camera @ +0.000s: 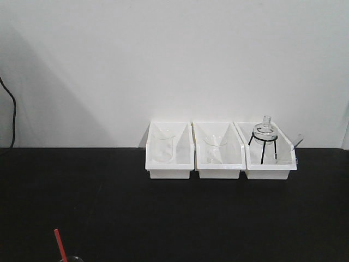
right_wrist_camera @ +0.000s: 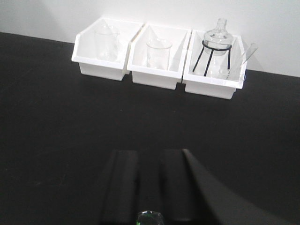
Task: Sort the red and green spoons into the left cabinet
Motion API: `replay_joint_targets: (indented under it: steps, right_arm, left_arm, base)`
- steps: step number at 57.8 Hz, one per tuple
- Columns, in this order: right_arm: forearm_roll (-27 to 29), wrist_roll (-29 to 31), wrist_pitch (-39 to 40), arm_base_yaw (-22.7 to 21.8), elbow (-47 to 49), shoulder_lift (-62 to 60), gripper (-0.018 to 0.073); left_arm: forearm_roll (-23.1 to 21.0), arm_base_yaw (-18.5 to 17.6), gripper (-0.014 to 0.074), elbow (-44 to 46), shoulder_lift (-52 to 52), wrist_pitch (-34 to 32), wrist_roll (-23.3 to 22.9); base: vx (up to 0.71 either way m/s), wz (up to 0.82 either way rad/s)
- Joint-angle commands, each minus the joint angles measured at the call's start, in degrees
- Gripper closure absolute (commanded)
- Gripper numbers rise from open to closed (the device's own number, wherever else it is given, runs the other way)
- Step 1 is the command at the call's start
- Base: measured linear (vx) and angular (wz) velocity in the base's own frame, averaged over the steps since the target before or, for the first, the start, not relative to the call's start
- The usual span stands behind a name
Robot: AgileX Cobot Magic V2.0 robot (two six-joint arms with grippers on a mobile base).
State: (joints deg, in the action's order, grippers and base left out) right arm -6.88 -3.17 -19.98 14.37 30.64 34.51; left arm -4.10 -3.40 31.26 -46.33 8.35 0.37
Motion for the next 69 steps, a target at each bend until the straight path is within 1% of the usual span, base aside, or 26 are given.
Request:
replay_joint_targets:
  steps: [1, 4, 8, 10, 14, 21, 26, 34, 38, 41, 47, 53, 56, 63, 69]
  right_arm:
    - [-0.15, 0.57, 4.37, 0.01, 2.01, 0.26, 0.0099]
    - [-0.15, 0.57, 4.38, 0.01, 2.01, 0.26, 0.0010]
    - [-0.15, 0.57, 4.69, 0.01, 2.01, 0.26, -0.0084]
    - [-0.15, 0.57, 5.05, 0.01, 2.01, 0.26, -0.0125]
    - [0.00, 0.30, 6.16, 0.01, 2.01, 0.26, -0.0172]
    - [2.94, 0.12, 6.95, 0.01, 1.89, 0.26, -0.0167]
    - [2.89, 4.66, 7.20, 0.01, 0.05, 1.14, -0.0146]
    - [3.95, 12.72, 9.58, 0.01, -7.85, 5.81, -0.0087]
    - [4.87, 16.25, 12.29, 0.01, -11.85, 8.94, -0.0047]
    - [5.94, 18.03, 16.46, 0.01, -14.52, 11.73, -0.0015]
    - [7.42, 18.31, 22.73, 0.13, -14.52, 13.78, 0.0029]
    - [7.37, 18.31, 26.50, 0.19, -14.62, 15.50, 0.0055]
    - [6.88, 18.41, 27.39, 0.19, -14.62, 16.86, 0.0062]
    - [3.65, 18.56, 29.80, 0.19, -14.62, 21.23, 0.0074]
    - [3.52, 18.56, 33.26, 0.19, -14.62, 25.88, 0.0082]
  left_arm:
    - [-0.61, 0.00, 0.0227, 2.19, -0.48, -4.07, -0.37]
    - [-0.61, 0.00, 0.0190, 2.19, -0.70, -3.93, -0.37]
    - [-0.61, 0.00, 0.0148, 2.19, -1.21, -3.65, -0.37]
    - [-0.61, 0.00, 0.0130, 2.19, -1.46, -3.28, -0.37]
    - [-0.67, 0.00, 0.0117, 2.19, -1.74, -2.86, -0.37]
    - [-0.67, 0.00, 0.0119, 2.19, -2.07, -2.25, -0.71]
    - [-0.72, 0.00, 0.0119, 2.19, -2.15, -1.85, -0.71]
    - [-0.72, 0.00, 0.0119, 2.19, -2.15, -1.60, -0.71]
    - [-0.72, 0.00, 0.0119, 2.19, -2.15, -1.65, -0.71]
    - [-0.72, 0.00, 0.0119, 2.19, -2.15, -1.65, -0.71]
    - [-0.72, 0.00, 0.0119, 2.19, -2.15, -1.59, -0.71]
    - [-0.72, 0.00, 0.0119, 2.19, -2.15, -1.53, -0.71]
    - [-0.72, 0.00, 0.0119, 2.19, -2.15, -1.53, -0.71]
    - [-0.72, 0.00, 0.0119, 2.19, -2.15, -1.53, -0.71]
    - [-0.67, 0.00, 0.0119, 2.19, -2.15, -1.54, -0.71]
  base:
    - [0.00, 0.00]
    - [0.00, 0.00]
    - [0.00, 0.00]
    - [0.00, 0.00]
    - [0.00, 0.00]
    - [0.00, 0.00]
    - [0.00, 0.00]
    - [0.00, 0.00]
    - [0.00, 0.00]
    - [0.00, 0.00]
    - [0.00, 0.00]
    - [0.00, 0.00]
    - [0.00, 0.00]
    - [0.00, 0.00]
    - [0.00, 0.00]
